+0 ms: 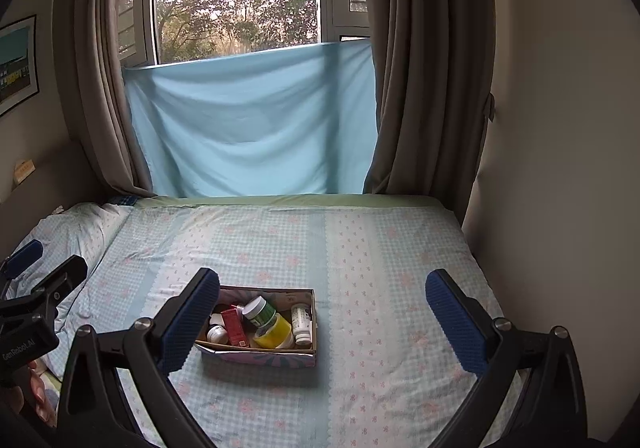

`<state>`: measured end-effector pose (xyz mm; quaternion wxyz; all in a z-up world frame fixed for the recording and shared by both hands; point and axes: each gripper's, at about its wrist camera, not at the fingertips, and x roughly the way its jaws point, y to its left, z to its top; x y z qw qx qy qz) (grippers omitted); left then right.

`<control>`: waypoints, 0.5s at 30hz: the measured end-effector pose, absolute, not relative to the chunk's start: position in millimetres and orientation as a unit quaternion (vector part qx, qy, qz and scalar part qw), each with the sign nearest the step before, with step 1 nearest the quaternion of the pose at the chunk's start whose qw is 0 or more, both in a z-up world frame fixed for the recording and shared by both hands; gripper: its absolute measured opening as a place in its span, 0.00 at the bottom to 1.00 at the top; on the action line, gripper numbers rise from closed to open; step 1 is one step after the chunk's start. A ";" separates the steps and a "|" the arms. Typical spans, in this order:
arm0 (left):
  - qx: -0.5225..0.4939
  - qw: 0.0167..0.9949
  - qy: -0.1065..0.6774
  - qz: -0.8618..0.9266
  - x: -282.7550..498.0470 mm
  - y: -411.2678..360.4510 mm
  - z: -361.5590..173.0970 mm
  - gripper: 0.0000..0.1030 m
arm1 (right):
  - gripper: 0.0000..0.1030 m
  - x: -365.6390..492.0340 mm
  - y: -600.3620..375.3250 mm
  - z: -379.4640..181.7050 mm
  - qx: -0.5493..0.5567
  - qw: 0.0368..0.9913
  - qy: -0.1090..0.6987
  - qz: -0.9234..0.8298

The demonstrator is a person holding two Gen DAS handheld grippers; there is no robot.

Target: Organize rigid objects

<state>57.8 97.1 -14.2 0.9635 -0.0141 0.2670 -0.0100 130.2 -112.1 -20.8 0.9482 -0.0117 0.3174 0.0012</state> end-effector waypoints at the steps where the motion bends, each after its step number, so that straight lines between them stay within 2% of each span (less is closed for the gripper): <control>1: -0.014 0.964 0.267 -0.010 57.9 96.9 -14.6 1.00 | 1.00 130.4 -112.4 -21.1 -0.011 0.948 0.318 0.001; 15: -0.009 0.965 0.261 -0.005 59.7 95.4 -15.5 1.00 | 1.00 131.7 -112.3 -20.8 -0.014 0.949 0.316 -0.005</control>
